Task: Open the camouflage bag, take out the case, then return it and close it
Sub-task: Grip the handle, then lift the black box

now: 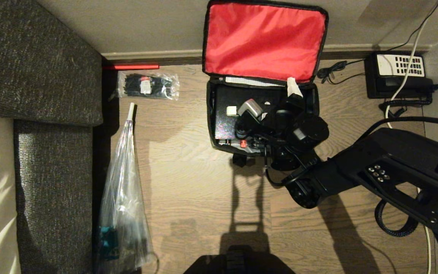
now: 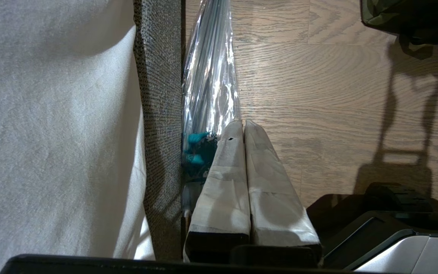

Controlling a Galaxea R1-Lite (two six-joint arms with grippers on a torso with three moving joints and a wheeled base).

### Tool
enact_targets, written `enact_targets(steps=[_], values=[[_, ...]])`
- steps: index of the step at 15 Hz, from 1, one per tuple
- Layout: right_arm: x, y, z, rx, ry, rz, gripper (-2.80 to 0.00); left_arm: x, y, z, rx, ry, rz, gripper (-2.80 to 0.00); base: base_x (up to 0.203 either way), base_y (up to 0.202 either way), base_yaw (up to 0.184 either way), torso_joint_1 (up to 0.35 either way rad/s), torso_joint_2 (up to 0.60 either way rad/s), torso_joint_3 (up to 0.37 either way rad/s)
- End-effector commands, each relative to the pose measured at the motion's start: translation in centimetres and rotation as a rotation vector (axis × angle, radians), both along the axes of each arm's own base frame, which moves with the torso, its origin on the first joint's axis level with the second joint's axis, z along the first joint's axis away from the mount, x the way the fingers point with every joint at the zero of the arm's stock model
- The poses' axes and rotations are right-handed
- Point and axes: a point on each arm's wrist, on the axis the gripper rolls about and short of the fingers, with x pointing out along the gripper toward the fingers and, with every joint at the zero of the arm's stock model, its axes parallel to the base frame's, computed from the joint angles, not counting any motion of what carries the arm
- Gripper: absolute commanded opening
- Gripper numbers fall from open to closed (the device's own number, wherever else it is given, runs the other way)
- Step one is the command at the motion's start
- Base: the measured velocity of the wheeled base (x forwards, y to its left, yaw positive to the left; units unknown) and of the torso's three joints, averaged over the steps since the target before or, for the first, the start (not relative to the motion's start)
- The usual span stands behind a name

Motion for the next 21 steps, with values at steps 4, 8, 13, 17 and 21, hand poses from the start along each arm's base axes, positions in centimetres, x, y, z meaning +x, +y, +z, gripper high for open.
enact_targets(steps=[4,8,13,17,21], values=[[1.2,0.7,-1.6,-0.007,0.004,0.001,0.0,0.0,0.0,0.0,0.0,0.0,0.001,-2.8,0.0,0.0,0.0,0.0,0.0,0.0],[1.7,1.0,-3.2,-0.018,0.026,0.001,-2.8,0.0,0.0,0.0,0.0,0.0,0.001,-2.8,0.0,0.0,0.0,0.0,0.0,0.0],[1.9,1.2,-4.5,-0.002,0.045,0.011,-2.8,0.0,0.0,0.0,0.0,-0.001,0.001,-2.8,0.0,0.0,0.0,0.0,0.0,0.0],[2.2,1.4,-4.7,0.012,0.037,0.01,-2.8,0.0,0.0,0.0,0.0,0.0,0.001,-2.8,0.0,0.0,0.0,0.0,0.0,0.0],[1.7,1.1,-3.1,0.027,0.015,0.009,-2.8,0.0,0.0,0.0,0.0,0.0,0.001,-2.8,0.0,0.0,0.0,0.0,0.0,0.0]])
